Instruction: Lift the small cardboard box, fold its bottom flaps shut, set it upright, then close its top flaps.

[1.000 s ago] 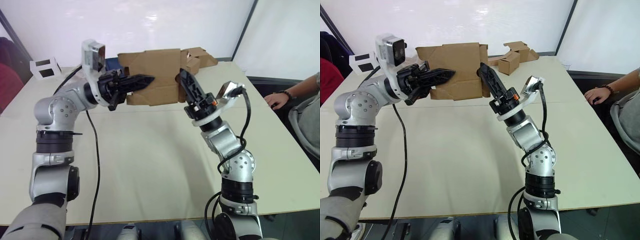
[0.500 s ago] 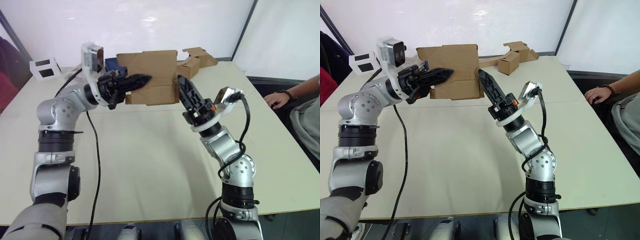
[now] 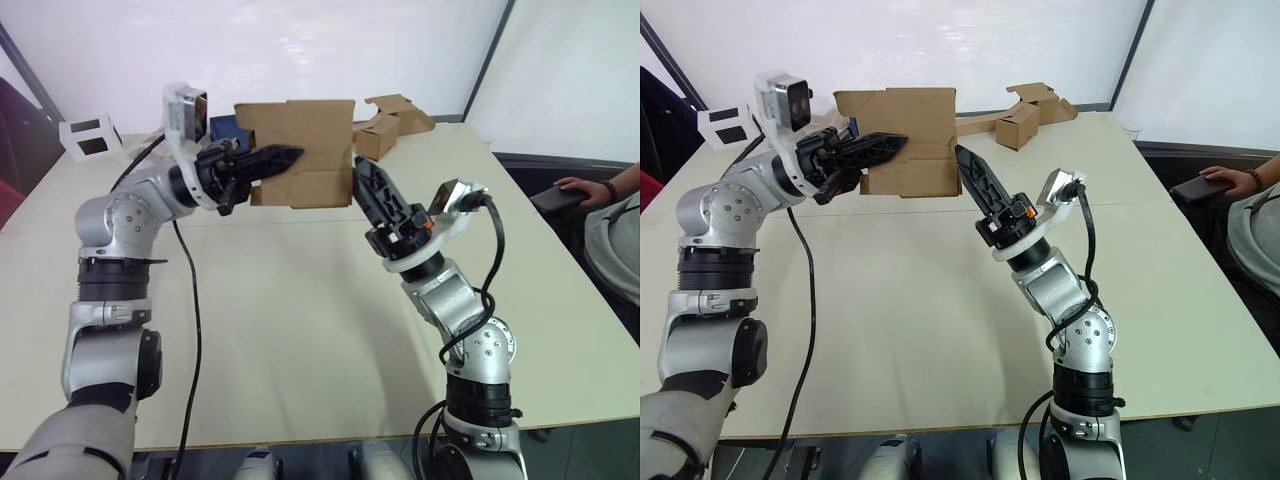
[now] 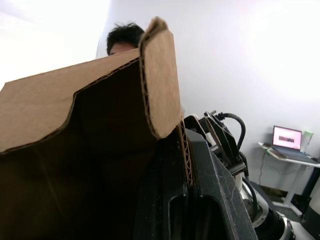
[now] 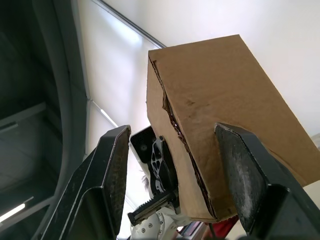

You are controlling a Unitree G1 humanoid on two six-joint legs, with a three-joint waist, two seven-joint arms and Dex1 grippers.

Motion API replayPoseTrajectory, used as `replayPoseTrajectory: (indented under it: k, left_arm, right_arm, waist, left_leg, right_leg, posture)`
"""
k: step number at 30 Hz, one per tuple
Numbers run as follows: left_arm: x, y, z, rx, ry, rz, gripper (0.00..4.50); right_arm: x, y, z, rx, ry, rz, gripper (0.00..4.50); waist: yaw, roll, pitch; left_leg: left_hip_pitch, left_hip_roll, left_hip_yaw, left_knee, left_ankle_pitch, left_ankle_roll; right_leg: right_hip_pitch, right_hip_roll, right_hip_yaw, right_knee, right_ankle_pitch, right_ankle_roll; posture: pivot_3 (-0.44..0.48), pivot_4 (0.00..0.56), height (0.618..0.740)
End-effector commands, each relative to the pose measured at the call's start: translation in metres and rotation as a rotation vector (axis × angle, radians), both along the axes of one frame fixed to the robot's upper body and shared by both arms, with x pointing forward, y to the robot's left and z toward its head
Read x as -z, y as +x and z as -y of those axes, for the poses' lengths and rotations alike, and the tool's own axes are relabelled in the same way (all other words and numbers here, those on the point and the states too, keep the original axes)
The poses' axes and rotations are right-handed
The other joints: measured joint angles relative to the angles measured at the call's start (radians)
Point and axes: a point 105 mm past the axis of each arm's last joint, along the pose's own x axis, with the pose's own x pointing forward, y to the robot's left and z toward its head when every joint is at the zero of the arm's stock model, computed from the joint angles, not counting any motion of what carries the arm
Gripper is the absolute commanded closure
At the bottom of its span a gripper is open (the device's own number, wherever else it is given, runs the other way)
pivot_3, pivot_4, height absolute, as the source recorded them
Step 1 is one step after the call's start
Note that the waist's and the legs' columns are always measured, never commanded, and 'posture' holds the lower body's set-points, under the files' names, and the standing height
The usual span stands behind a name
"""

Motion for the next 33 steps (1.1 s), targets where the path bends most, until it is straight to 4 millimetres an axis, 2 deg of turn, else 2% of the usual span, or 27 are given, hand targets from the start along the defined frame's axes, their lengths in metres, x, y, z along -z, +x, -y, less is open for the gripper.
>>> replayPoseTrajectory:
  k: [1,7,11,14,17,19,24,28,31,33]
  left_arm:
    - [-0.015,-0.005,0.002,0.008,-0.015,0.062,4.5]
    - [-0.015,-0.005,0.0,0.003,-0.021,0.059,4.5]
    - [-0.016,-0.006,0.0,0.004,-0.023,0.059,4.5]
    - [-0.017,-0.007,0.0,0.006,-0.023,0.06,4.5]
    - [-0.017,-0.008,0.001,0.01,-0.023,0.059,4.5]
    - [-0.017,-0.009,0.003,0.017,-0.02,0.06,4.5]
    - [-0.017,-0.01,0.008,0.03,-0.017,0.057,4.5]
    - [-0.015,-0.01,0.008,0.034,-0.012,0.051,4.5]
    - [-0.013,-0.009,0.008,0.031,-0.002,0.046,4.5]
    - [-0.012,-0.009,0.008,0.029,0.01,0.042,4.5]
  right_arm:
    - [-0.007,-0.016,-0.012,-0.066,-0.045,0.064,1.77]
    - [-0.009,-0.016,0.019,0.029,-0.097,0.08,1.77]
    - [-0.013,-0.015,0.032,0.08,-0.114,0.084,1.77]
    - [-0.013,-0.011,0.036,0.106,-0.114,0.074,2.47]
    - [-0.011,-0.009,0.036,0.118,-0.119,0.066,3.82]
    - [-0.007,-0.006,0.028,0.116,-0.155,0.064,4.39]
    - [0.001,0.003,0.009,0.112,-0.209,0.061,4.39]
    - [0.0,0.0,0.002,0.085,-0.204,0.077,4.39]
    - [0.0,-0.002,0.006,0.09,-0.197,0.079,4.39]
    - [0.002,-0.002,0.016,0.119,-0.19,0.069,4.39]
  waist:
    - [0.0,0.0,0.0]
    - [0.001,0.0,0.0]
    - [0.001,0.0,0.0]
    - [0.0,0.0,0.0]
    - [0.001,0.0,0.0]
    - [0.001,0.0,0.0]
    - [0.001,0.0,0.0]
    - [0.001,0.0,0.0]
    - [0.001,0.0,0.0]
    - [0.001,0.0,0.0]
  left_leg:
    - [0.0,0.0,0.0,0.0,0.0,0.0]
    - [0.0,0.0,0.0,0.0,0.0,0.0]
    - [0.0,0.0,0.0,0.0,-0.001,0.001]
    - [0.0,0.0,0.0,0.0,-0.002,0.003]
    - [0.0,0.0,0.0,0.0,-0.002,0.003]
    - [0.0,0.0,0.0,0.0,-0.002,0.003]
    - [0.0,0.0,0.0,0.0,-0.001,0.003]
    - [0.0,0.0,0.0,0.0,0.0,0.0]
    - [0.0,0.0,0.0,0.0,0.0,0.0]
    - [0.0,0.0,0.0,0.0,0.0,0.0]
  right_leg:
    - [0.0,0.0,0.0,0.0,0.0,0.0]
    - [0.0,0.0,0.0,0.0,0.0,0.0]
    - [0.0,0.0,0.0,0.0,0.0,0.0]
    - [0.0,0.0,0.0,0.0,0.0,0.0]
    - [0.0,0.0,0.0,0.0,0.0,0.0]
    - [0.0,0.0,0.0,0.0,0.0,0.0]
    - [0.0,0.0,0.0,0.0,0.0,0.0]
    - [0.0,0.0,0.0,0.0,0.0,0.0]
    - [0.0,0.0,0.0,0.0,0.0,0.0]
    - [0.0,0.0,0.0,0.0,0.0,0.0]
  posture:
    - [0.0,0.15,0.74]
    - [0.0,0.15,0.74]
    - [0.0,0.15,0.74]
    - [0.0,0.15,0.74]
    - [0.0,0.15,0.74]
    - [0.0,0.15,0.74]
    - [0.0,0.15,0.74]
    - [0.0,0.15,0.74]
    - [0.0,0.15,0.74]
    - [0.0,0.15,0.74]
